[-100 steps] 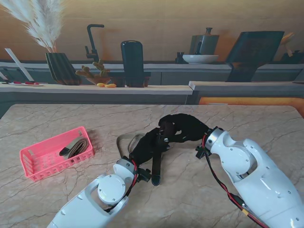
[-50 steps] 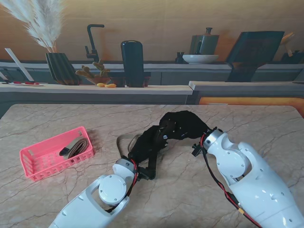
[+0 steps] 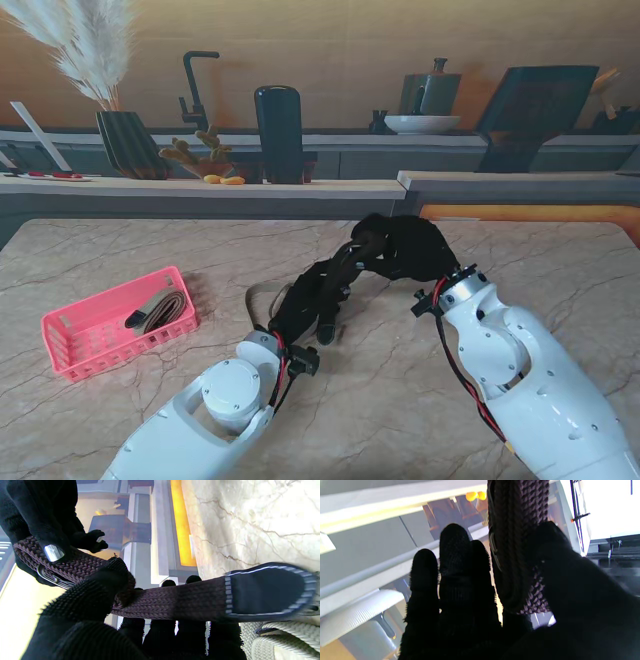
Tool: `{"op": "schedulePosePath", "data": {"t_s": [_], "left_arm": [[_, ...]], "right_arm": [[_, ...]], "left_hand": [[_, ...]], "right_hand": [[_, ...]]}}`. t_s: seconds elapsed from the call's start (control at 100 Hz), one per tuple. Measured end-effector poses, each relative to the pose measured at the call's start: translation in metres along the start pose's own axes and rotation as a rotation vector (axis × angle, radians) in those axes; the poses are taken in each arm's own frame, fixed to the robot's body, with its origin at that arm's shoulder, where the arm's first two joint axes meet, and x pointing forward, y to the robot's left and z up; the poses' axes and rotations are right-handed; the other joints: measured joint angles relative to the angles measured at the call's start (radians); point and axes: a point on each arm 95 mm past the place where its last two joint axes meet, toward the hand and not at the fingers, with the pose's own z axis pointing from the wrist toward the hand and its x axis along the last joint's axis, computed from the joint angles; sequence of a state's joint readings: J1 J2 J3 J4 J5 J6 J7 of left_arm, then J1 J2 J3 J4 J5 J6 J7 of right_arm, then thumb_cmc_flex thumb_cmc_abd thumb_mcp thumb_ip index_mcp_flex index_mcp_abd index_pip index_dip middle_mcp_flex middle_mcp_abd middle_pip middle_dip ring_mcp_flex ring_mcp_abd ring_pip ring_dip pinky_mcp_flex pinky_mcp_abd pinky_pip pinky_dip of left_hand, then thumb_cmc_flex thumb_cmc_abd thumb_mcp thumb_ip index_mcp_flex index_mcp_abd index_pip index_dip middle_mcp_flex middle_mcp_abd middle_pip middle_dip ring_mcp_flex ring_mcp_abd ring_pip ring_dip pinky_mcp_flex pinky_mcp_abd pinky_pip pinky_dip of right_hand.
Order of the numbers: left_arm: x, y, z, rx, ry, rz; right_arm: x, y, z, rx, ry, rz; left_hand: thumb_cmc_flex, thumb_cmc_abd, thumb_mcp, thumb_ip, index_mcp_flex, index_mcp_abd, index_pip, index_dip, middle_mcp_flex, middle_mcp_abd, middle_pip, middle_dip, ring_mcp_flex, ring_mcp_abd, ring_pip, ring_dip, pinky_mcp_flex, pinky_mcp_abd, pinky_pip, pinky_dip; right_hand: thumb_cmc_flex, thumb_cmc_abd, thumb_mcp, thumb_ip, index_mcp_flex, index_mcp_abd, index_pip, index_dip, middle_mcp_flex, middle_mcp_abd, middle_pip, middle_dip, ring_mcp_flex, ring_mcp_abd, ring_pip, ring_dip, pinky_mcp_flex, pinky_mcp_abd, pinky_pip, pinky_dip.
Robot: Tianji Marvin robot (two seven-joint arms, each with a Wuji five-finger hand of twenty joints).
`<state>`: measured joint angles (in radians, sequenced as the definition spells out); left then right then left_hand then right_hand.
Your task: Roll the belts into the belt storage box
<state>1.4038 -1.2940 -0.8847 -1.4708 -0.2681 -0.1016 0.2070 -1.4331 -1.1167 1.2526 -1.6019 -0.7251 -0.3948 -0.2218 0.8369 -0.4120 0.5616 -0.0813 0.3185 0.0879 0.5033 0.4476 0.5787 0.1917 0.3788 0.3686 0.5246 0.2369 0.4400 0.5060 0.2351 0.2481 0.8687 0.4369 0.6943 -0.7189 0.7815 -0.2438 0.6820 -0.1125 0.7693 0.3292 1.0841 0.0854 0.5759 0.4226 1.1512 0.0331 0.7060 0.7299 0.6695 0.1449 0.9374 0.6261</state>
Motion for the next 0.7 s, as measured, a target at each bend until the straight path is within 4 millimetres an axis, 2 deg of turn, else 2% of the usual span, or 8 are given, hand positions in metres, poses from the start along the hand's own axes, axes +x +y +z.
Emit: {"op": "schedulePosePath", "data": {"t_s": [0.08,0.2,0.24,0.34,0.47,0.58,0.66,0.7], "left_arm": [[0.000,0.001,-0.001,-0.010,-0.012,-0.013],[0.000,0.003,-0.003,-0.031,-0.032,-0.027],[0.000,0.004,-0.003,-0.033,-0.037,-0.032],[0.000,0.004,-0.004,-0.032,-0.050,-0.043],[0.000,0.005,-0.006,-0.034,-0.072,-0.097],[0.000,0.005,-0.007,-0.049,-0.072,-0.187],[0.000,0.005,-0.008,-0.051,-0.051,-0.228],[0.000,0.005,-0.009,-0.050,-0.045,-0.241]], "right_arm": [[0.002,0.003,0.001,-0.036,0.017,-0.041],[0.006,0.005,0.003,-0.052,0.048,-0.079],[0.007,0.005,0.004,-0.057,0.054,-0.078],[0.008,0.005,0.006,-0.081,0.067,-0.087],[0.010,0.002,0.009,-0.090,0.077,-0.086],[0.012,-0.006,0.011,-0.077,0.094,-0.092],[0.011,-0.013,0.011,-0.067,0.112,-0.111],[0.011,-0.016,0.012,-0.063,0.116,-0.109]], "left_hand": [[0.006,0.028,-0.026,0.002,0.000,0.007,-0.009,-0.001,-0.002,0.008,-0.010,-0.007,0.000,0.001,-0.001,-0.010,0.000,0.002,0.000,0.000],[0.052,0.113,-0.070,0.002,0.002,0.012,-0.011,-0.009,0.010,0.012,-0.010,-0.010,0.000,0.009,-0.001,-0.011,0.012,0.003,0.011,0.000],[0.061,0.114,-0.070,0.014,0.018,0.013,-0.011,-0.010,0.012,0.012,-0.010,-0.010,0.000,0.012,-0.001,-0.011,0.014,0.004,0.012,0.000],[0.069,0.153,-0.071,0.014,0.043,0.024,-0.011,-0.010,0.027,0.022,-0.014,-0.011,0.021,0.015,0.011,-0.011,0.029,0.005,0.026,0.000],[0.075,0.149,-0.118,0.014,0.054,0.037,-0.012,-0.011,0.045,0.026,-0.015,-0.013,0.032,0.023,0.012,-0.011,0.034,0.016,0.037,0.010],[-0.013,0.149,-0.202,0.014,0.063,0.061,-0.046,-0.028,0.039,0.035,-0.022,-0.014,0.032,0.024,0.012,-0.013,0.034,0.026,0.037,0.010],[-0.075,0.137,-0.262,0.014,0.063,0.139,-0.074,-0.037,0.038,0.035,-0.034,-0.014,0.032,0.024,0.011,-0.016,0.031,0.028,0.037,0.010],[-0.096,0.126,-0.284,0.014,0.062,0.161,-0.096,-0.038,0.038,0.035,-0.045,-0.014,0.032,0.024,0.009,-0.023,0.028,0.030,0.037,0.010]], "right_hand": [[0.000,0.000,0.000,0.000,0.000,0.000,0.000,0.000,0.000,-0.001,0.002,0.000,0.000,0.000,0.000,0.000,0.000,-0.001,0.004,0.000],[0.000,0.000,0.000,0.000,0.000,0.000,0.003,0.000,0.000,-0.011,0.003,0.000,0.000,-0.002,0.000,0.000,0.001,-0.011,0.006,0.000],[0.000,0.000,0.000,0.000,0.000,-0.001,0.010,0.000,0.000,-0.011,0.007,0.000,0.000,-0.003,0.000,0.000,0.001,-0.012,0.006,0.000],[0.000,0.000,0.000,0.000,0.000,-0.001,0.011,-0.001,0.000,-0.012,0.012,0.000,0.000,-0.005,0.000,0.000,0.001,-0.012,0.008,0.000],[0.000,0.000,0.000,0.001,-0.001,-0.002,0.016,-0.003,0.000,-0.012,0.015,0.000,0.000,-0.005,0.000,0.000,0.001,-0.012,0.009,0.000],[0.000,0.000,0.000,0.001,-0.003,-0.005,0.022,-0.007,0.000,-0.013,0.027,-0.001,0.000,-0.008,0.000,0.000,0.001,-0.013,0.009,0.000],[0.000,0.001,0.000,0.002,-0.007,-0.018,0.023,-0.008,0.000,-0.015,0.028,-0.004,0.000,-0.010,0.000,0.000,0.002,-0.013,0.010,0.000],[0.000,0.003,0.001,0.003,-0.016,-0.036,0.024,-0.008,0.000,-0.015,0.029,-0.010,0.000,-0.010,0.000,0.000,0.002,-0.013,0.010,0.000]]}}
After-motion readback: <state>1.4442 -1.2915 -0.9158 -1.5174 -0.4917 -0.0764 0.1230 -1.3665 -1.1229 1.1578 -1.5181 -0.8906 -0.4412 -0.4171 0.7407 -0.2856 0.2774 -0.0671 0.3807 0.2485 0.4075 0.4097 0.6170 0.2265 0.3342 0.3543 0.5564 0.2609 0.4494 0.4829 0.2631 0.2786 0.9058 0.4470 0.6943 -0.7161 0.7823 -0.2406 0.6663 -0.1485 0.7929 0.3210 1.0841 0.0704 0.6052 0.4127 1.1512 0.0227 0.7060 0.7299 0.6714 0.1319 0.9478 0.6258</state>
